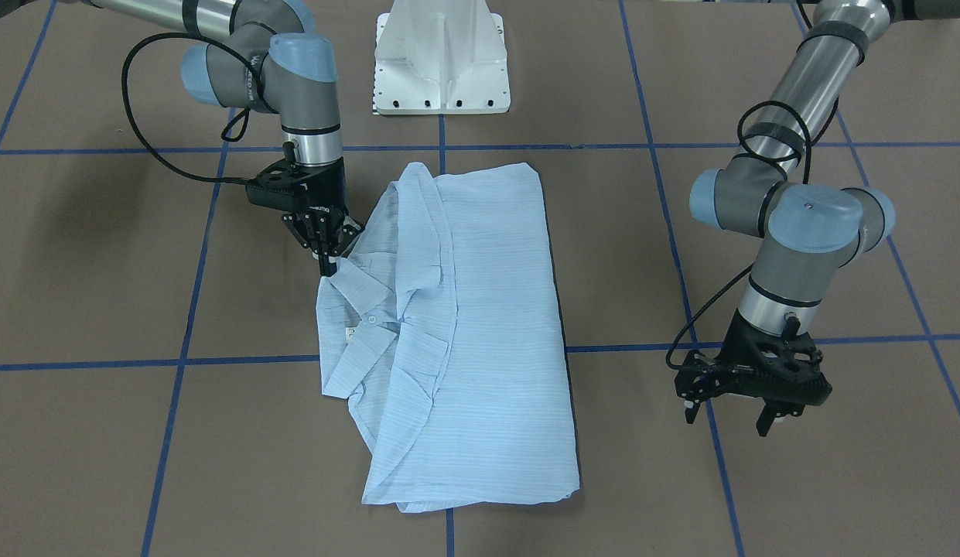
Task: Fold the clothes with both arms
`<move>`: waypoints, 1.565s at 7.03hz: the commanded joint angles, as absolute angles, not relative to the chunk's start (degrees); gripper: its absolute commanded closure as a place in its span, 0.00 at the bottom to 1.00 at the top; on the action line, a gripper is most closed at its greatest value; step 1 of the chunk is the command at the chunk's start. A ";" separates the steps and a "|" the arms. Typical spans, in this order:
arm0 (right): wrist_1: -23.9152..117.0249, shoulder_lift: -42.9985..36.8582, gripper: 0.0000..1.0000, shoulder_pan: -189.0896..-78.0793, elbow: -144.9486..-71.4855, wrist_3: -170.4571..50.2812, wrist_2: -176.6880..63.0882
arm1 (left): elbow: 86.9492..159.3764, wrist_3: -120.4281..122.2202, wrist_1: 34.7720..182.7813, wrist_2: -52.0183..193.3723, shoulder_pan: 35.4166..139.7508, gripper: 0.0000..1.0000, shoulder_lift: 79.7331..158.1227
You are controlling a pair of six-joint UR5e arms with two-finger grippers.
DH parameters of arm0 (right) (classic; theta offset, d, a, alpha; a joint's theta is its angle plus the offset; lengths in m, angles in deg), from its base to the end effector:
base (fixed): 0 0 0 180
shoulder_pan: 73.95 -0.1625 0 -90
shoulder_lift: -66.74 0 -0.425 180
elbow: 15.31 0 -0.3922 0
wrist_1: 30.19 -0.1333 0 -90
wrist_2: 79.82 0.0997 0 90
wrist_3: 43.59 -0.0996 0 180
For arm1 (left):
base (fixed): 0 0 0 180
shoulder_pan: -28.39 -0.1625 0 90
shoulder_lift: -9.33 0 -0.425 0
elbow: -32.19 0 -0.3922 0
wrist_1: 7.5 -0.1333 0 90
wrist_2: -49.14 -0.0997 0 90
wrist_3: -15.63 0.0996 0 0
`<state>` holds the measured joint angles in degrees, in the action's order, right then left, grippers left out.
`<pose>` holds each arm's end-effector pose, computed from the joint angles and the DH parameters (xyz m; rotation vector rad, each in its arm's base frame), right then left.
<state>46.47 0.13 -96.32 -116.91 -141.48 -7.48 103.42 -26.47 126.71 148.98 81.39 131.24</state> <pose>-0.5178 -0.3899 0.3163 0.3995 -0.8070 0.6226 0.3543 -0.6634 0.4031 0.6695 0.7566 0.0046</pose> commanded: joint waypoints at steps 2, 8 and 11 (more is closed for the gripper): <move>46.62 0.20 0.00 -98.89 -117.44 -130.46 -6.71 | 103.74 -26.47 126.71 149.08 81.39 0.00 131.15; 70.97 30.92 0.00 -99.98 -93.69 -118.74 1.12 | 108.22 -26.39 126.62 149.34 81.03 0.00 127.55; 70.97 33.60 0.00 -98.13 -87.30 -115.83 1.04 | 108.04 -26.47 126.71 149.25 80.60 0.00 127.55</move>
<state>70.92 32.71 -98.89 -89.33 -116.49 1.04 108.13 -26.40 126.68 149.32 80.87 127.55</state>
